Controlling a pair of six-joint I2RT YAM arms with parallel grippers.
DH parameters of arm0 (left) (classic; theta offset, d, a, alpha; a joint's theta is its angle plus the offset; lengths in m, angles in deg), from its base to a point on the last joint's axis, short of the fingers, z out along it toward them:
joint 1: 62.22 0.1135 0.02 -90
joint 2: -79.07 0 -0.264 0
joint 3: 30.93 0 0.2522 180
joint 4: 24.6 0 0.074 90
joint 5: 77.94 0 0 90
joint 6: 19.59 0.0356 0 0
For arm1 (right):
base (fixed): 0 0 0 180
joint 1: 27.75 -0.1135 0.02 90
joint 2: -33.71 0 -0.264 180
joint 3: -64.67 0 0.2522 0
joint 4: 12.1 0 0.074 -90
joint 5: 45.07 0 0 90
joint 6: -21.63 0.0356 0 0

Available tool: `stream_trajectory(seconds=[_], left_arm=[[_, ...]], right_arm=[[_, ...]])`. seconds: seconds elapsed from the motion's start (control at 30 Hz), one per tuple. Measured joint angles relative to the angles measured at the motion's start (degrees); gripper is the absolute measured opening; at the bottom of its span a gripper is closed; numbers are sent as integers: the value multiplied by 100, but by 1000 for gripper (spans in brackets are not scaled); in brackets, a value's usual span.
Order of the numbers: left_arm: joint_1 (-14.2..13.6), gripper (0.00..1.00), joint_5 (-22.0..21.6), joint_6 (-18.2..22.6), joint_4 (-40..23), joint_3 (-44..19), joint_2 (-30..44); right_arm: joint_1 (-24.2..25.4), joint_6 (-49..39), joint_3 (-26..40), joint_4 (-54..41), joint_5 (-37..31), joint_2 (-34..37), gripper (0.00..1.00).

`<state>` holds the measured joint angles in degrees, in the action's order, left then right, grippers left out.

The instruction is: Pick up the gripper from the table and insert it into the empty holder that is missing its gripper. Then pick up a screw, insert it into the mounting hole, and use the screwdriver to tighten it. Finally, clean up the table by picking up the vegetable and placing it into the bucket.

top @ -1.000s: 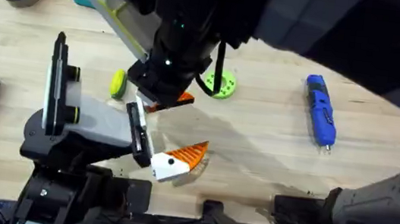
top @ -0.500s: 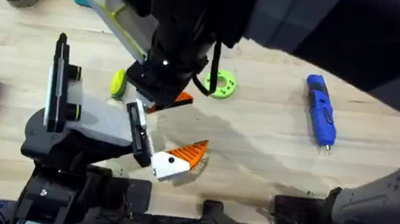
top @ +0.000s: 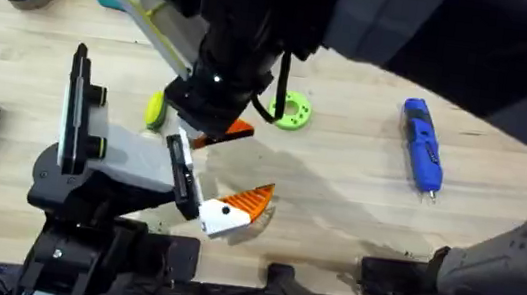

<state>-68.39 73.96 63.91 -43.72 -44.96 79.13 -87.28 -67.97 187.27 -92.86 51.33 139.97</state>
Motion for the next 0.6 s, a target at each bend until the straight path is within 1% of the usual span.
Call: stream_trajectory(seconds=[0.27, 0.6], left_arm=[[0, 985, 2, -2, -1, 0, 0], [0, 985, -2, -108, -5, 0, 0]], right_arm=[[20, -4, 8, -35, 57, 22, 6], [42, -4, 86, -82, 106, 135, 6]])
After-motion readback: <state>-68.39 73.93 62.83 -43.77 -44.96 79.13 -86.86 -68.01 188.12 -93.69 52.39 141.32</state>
